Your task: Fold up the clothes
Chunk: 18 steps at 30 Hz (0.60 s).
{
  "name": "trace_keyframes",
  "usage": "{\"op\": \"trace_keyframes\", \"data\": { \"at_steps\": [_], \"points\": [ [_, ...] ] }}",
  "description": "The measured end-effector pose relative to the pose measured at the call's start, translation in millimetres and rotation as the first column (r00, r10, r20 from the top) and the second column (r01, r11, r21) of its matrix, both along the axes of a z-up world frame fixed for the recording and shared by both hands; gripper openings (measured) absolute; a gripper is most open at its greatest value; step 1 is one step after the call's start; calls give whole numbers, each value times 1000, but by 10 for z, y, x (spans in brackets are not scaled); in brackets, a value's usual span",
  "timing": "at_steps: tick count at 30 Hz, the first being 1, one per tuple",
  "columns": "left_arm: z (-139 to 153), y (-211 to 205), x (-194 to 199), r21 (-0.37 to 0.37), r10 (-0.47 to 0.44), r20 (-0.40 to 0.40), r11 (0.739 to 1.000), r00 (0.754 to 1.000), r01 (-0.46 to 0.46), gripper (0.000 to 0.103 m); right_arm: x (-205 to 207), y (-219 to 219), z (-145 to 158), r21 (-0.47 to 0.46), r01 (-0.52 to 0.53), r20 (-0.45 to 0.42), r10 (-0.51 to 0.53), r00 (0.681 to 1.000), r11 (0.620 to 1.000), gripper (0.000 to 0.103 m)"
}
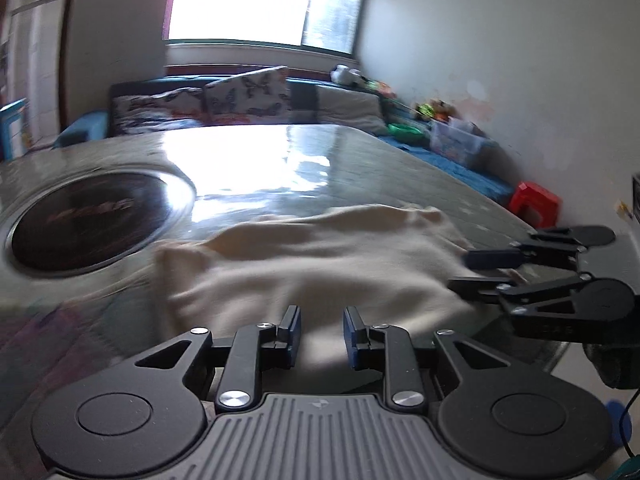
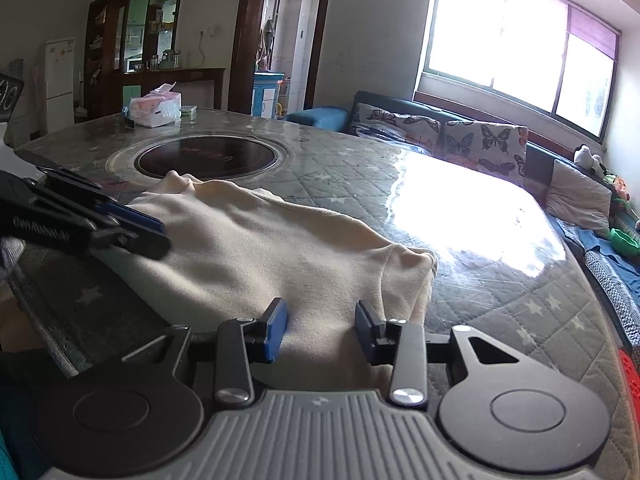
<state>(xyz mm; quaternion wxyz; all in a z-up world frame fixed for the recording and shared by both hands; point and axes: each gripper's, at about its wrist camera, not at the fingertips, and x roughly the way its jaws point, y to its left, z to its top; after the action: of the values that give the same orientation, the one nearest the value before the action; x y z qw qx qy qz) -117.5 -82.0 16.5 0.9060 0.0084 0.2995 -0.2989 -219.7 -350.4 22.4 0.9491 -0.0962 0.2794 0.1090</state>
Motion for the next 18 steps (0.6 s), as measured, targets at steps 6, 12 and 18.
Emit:
{"op": "trace_keyframes", "data": {
  "at_steps": [6, 12, 18],
  "points": [
    [-46, 251, -22, -31, 48, 5, 998, 999, -48, 28, -8, 8, -7, 5, 4, 6, -4, 1000, 1000, 39],
    [40, 214, 40, -32, 52, 13, 998, 999, -52, 29, 15, -20, -5, 27, 16, 2, -16, 1000, 999, 43],
    [210, 173, 249, -39, 72, 16, 997, 997, -72, 33, 136, -78, 107, 88, 22, -30, -19, 999, 996, 45]
  ]
}}
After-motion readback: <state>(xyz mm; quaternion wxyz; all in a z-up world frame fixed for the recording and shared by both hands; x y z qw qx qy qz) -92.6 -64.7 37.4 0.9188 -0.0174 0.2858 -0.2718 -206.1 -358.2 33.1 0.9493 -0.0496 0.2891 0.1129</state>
